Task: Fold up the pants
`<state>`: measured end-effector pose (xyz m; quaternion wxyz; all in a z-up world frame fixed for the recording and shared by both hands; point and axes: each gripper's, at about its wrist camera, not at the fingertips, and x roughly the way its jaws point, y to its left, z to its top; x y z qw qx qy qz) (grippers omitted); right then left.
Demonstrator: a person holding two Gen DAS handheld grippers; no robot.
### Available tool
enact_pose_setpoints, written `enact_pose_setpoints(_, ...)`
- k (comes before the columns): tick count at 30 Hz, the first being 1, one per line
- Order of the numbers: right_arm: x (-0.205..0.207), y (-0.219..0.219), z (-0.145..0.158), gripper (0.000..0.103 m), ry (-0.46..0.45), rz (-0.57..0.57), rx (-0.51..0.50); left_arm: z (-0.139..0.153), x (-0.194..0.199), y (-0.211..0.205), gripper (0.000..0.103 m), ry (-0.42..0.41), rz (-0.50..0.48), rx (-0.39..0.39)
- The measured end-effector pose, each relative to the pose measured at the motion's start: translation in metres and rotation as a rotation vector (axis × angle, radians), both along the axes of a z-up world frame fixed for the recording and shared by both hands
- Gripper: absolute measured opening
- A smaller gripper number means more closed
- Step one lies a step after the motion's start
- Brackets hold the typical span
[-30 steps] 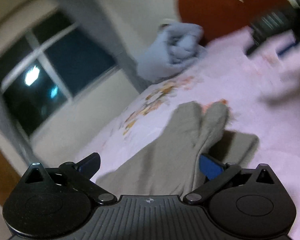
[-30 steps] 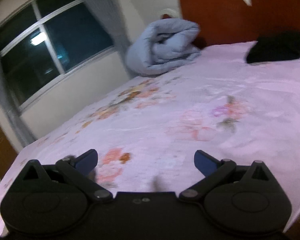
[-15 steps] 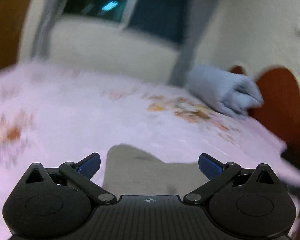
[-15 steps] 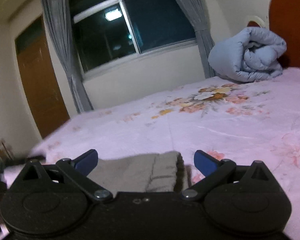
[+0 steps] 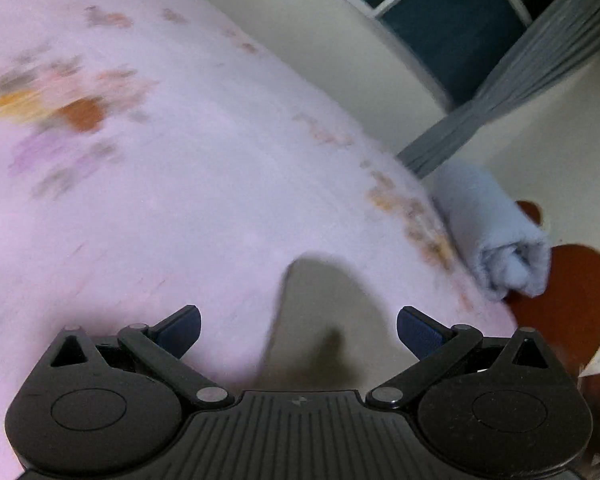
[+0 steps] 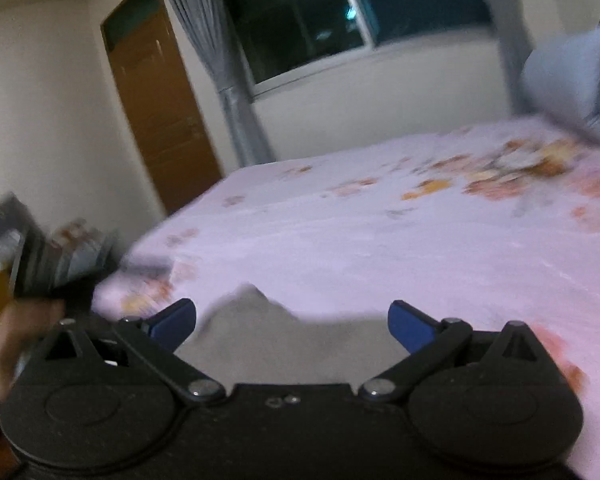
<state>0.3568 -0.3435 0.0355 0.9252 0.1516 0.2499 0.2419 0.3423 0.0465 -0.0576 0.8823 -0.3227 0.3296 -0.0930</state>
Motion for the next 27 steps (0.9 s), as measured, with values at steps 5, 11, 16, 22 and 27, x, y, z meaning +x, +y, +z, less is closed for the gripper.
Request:
enact_pose_setpoints(5,0.097,0.036,-0.005,0.079,0.23,0.136,0.121,-0.017,-0.077,0.002,0.103,0.024,0.063,0.053)
enact_pose_setpoints(11,0.142,0.103,-0.04,0.056,0.443,0.261,0.047,-0.017,-0.098,-0.027,0.092,0.049,0.127,0.229)
enact_pose_setpoints(16,0.128,0.118,-0.045,0.05,0.428,0.253,-0.058,-0.02,-0.09,-0.041,0.041,0.073,0.147,0.227)
enact_pose_setpoints(22,0.137,0.142,-0.054,0.015,0.431,0.331,-0.26,-0.028,-0.083,-0.049,0.0,0.108,0.246,0.263)
enact_pose_setpoints(27,0.134,0.169,-0.068,0.019,0.373,0.346,-0.415,-0.035,-0.084,-0.059,0.0,0.164,0.31,0.324)
